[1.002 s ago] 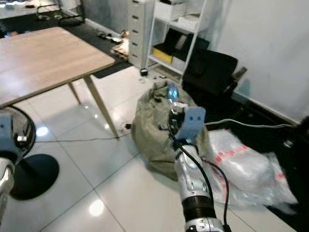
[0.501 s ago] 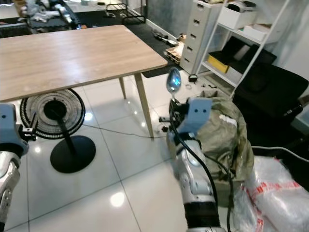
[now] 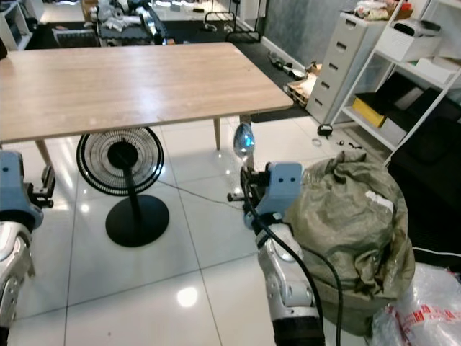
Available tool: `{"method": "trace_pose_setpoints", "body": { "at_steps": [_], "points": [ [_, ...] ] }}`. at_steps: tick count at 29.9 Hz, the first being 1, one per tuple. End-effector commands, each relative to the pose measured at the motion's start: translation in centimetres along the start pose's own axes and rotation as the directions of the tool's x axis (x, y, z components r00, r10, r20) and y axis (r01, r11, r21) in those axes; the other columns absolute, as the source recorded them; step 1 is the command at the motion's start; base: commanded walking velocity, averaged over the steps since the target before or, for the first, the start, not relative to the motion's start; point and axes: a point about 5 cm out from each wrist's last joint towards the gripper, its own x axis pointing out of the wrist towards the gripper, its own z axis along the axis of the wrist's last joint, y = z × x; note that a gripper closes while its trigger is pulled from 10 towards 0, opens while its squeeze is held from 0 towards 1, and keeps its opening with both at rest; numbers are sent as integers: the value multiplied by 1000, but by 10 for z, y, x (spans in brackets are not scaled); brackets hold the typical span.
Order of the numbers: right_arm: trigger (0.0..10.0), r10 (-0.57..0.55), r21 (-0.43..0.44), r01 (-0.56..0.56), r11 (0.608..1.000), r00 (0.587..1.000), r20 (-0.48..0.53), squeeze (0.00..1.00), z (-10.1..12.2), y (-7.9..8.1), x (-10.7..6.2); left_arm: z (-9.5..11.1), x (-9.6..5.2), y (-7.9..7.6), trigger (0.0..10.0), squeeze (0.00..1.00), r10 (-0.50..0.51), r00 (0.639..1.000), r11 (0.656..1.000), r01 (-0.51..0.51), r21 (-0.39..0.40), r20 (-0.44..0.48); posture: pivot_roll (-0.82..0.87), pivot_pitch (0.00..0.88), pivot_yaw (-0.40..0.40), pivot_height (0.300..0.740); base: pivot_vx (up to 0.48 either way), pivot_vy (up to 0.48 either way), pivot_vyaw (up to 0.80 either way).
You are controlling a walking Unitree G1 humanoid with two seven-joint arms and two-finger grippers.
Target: Setting the table
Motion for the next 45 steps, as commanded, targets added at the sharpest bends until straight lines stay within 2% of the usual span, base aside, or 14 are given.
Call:
{"method": "trace_pose_setpoints", "body": {
  "at_steps": [1,10,22,25,28,37,45],
  "points": [
    [10000,-9,2,9,1000,1000,6,0,3,-4,-1,-3,0,-3,10000,0,-4,1000,1000,4,3,-21,37,0,28,740,480,0,0],
    [10000,-12,-22,12,1000,1000,-1,0,3,-4,-1,-3,1,-6,10000,0,-12,1000,1000,12,-2,-25,34,0,30,740,480,0,0],
    [10000,-49,-1,49,999,999,1,0,4,-9,0,-2,1,-7,10000,0,-15,1000,1000,15,0,-24,39,0,28,740,480,0,672],
    [10000,-149,77,149,986,989,-7,0,4,-21,2,-3,1,-7,10000,0,-16,1000,1000,16,1,-24,41,0,28,740,480,0,0],
    [10000,-182,101,182,978,983,-10,0,4,-27,2,-3,1,-7,10000,0,-17,1000,1000,17,2,-25,41,0,27,740,480,0,-267],
    [10000,-201,102,201,974,980,-8,0,5,-31,2,-3,1,-7,10000,0,-20,999,1000,20,1,-25,38,0,28,740,480,0,-731],
    [10000,-162,84,161,983,987,4,0,8,-24,5,-3,1,-9,10000,0,-26,999,1000,26,4,-23,38,0,28,740,480,0,0]
  ]
}}
